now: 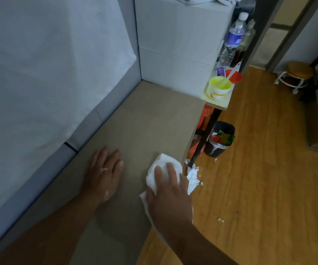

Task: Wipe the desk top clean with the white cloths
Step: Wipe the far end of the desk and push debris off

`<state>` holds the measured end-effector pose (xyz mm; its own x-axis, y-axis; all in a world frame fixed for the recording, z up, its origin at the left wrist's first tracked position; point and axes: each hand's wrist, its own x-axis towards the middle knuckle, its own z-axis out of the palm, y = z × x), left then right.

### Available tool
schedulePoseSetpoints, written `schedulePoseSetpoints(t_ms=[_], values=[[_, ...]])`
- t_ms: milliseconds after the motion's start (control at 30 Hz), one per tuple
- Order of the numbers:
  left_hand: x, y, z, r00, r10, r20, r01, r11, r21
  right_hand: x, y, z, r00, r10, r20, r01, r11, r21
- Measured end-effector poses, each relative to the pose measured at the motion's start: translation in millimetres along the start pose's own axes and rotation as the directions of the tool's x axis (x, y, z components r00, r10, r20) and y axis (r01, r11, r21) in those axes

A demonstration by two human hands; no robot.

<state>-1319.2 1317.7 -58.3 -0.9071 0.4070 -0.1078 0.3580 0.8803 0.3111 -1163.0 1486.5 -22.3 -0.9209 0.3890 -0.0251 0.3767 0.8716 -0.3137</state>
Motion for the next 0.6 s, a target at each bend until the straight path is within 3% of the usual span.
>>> schedulePoseSetpoints(t_ms=[67,167,233,333,433,533,600], values=[[-32.4,9.7,-6.6,0.999,-0.036,0.026,0.038,0.996,-0.079,-21.9,-0.2,1.5,0.99,-0.042,0.136,0.042,0.999,-0.003],[-87.2,26.2,-13.2,0.997,-0.074,-0.011,0.071,0.981,-0.183,-35.3,8.7,-9.8,0.976,-0.136,0.169,0.13,0.99,0.045],[-130.8,45.4,-28.7,0.97,-0.223,0.1,0.244,0.895,-0.374,-42.7,14.8,-19.2,0.97,-0.208,0.125,0.193,0.974,0.121],[-191.6,72.5,-48.8,0.872,-0.355,0.337,0.489,0.633,-0.6,-71.1,15.6,-26.8,0.955,-0.292,0.048,0.265,0.916,0.3],[-237.9,90.4,-67.1,0.829,-0.258,0.497,0.555,0.258,-0.791,-115.4,0.1,-32.5,0.932,-0.358,0.052,0.299,0.843,0.446],[-276.4,93.5,-84.6,0.835,-0.274,0.476,0.547,0.325,-0.772,-158.2,-27.2,-37.3,0.929,-0.368,0.02,0.297,0.778,0.554],[-302.1,88.9,-95.0,0.814,-0.376,0.443,0.555,0.277,-0.785,-183.9,-47.7,-42.2,0.908,-0.419,-0.025,0.352,0.726,0.591]])
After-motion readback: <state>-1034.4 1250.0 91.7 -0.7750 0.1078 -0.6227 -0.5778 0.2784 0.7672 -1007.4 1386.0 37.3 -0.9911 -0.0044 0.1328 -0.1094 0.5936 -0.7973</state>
